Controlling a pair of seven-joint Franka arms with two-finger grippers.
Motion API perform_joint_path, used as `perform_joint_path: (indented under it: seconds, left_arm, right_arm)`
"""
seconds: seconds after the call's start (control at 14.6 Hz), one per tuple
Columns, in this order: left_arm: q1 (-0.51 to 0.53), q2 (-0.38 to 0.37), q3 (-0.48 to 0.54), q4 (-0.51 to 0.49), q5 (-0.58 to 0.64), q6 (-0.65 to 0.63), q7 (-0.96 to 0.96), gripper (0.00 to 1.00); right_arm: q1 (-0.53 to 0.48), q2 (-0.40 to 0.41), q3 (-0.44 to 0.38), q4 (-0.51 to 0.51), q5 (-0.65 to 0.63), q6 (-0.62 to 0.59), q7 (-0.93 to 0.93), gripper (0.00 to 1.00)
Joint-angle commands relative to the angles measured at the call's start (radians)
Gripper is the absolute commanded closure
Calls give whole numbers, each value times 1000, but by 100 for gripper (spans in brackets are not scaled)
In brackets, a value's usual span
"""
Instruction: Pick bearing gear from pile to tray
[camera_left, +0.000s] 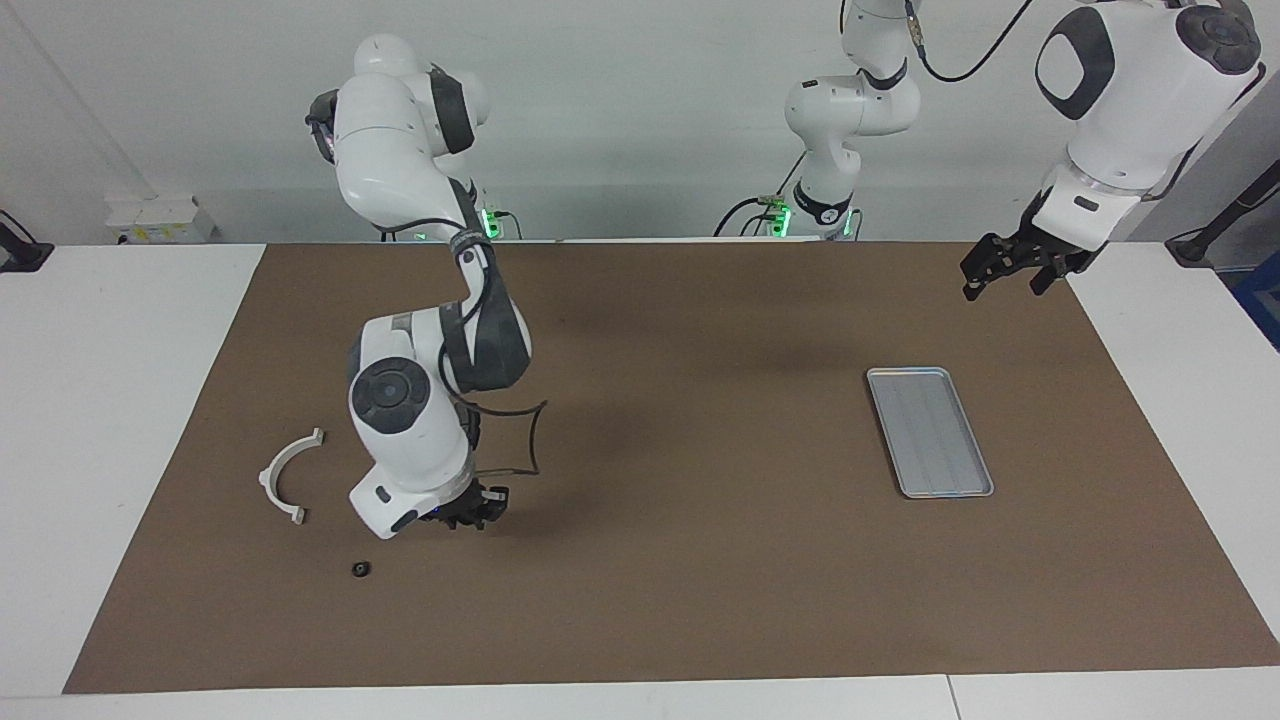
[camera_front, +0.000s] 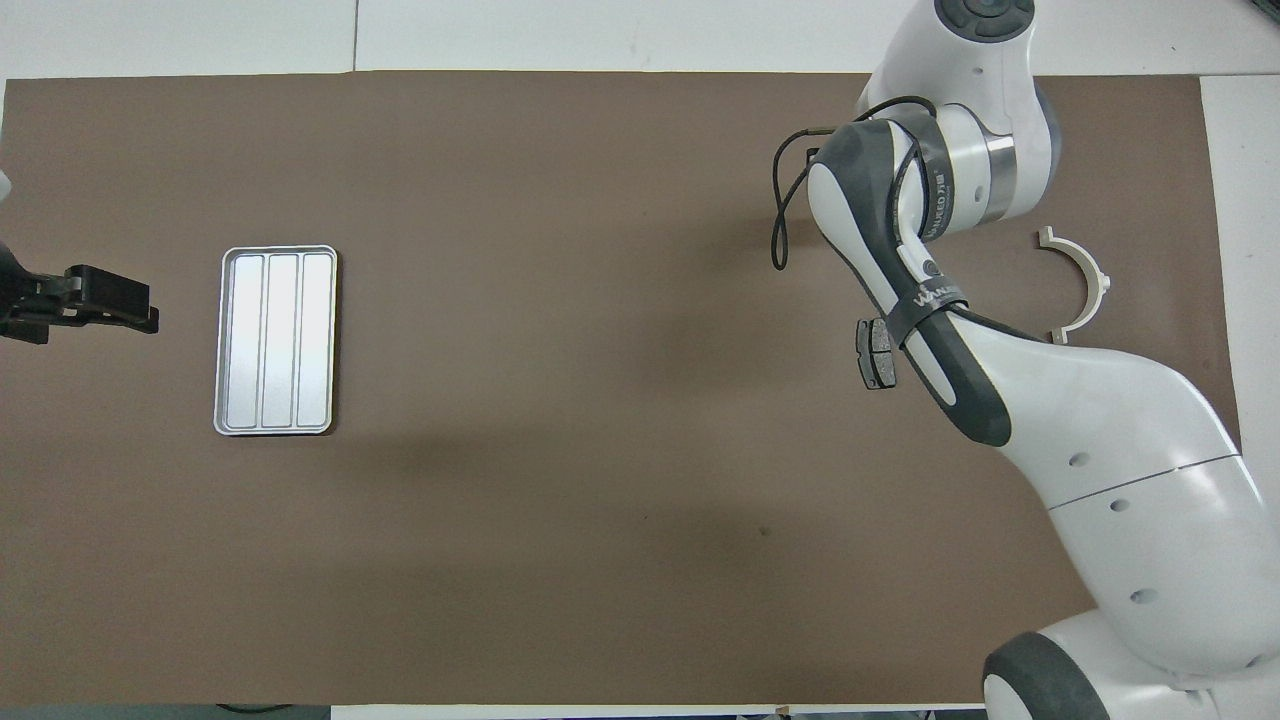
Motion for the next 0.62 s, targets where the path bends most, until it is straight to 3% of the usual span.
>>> perform_joint_path:
  seconds: [0.0,0.55]
  left_arm:
    - [2,-24,-4,-19,12,4,-3,0]
    - [2,-24,-4,-19,12,4,-3,0]
  right_arm:
    - [79,3,-1,15,20,2,179,100]
    - [284,32,-8,21,18,141,635,100]
